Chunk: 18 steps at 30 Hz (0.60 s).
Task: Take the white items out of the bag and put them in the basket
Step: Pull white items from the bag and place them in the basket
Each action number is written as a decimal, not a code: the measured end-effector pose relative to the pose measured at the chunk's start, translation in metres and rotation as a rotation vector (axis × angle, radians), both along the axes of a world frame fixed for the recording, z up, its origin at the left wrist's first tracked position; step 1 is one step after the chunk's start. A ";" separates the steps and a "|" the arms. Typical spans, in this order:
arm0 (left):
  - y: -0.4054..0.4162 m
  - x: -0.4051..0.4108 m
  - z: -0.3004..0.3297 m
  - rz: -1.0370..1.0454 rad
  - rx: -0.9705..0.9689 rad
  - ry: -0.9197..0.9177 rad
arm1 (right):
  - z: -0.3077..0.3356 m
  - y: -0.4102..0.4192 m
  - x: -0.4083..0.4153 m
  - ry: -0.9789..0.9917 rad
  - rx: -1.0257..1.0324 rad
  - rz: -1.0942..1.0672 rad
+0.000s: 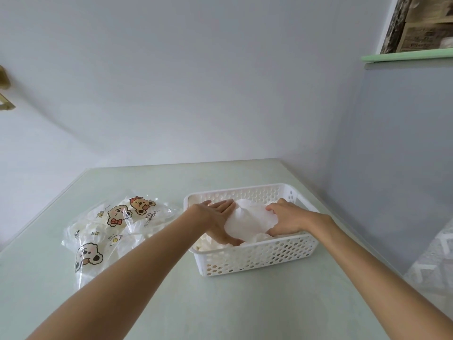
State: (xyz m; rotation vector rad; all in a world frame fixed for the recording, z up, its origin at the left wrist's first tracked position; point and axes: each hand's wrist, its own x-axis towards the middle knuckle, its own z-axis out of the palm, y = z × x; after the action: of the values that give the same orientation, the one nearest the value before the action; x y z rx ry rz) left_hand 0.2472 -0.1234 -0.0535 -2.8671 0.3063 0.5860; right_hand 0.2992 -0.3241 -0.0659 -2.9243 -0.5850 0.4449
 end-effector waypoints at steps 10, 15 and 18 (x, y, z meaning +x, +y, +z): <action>0.001 -0.011 0.019 -0.027 0.021 -0.348 | 0.014 0.000 -0.015 -0.059 0.047 -0.004; 0.019 -0.045 0.040 0.012 -0.373 -0.409 | 0.029 0.002 -0.029 -0.245 0.109 -0.017; 0.038 -0.078 0.054 -0.024 -0.542 -0.632 | 0.041 0.009 -0.046 -0.333 0.287 -0.013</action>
State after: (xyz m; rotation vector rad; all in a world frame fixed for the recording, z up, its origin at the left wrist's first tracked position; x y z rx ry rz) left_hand 0.1690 -0.0849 0.0003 -3.3370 0.4386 -0.4969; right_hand 0.2537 -0.3148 -0.0249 -2.7334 -0.6094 -0.1255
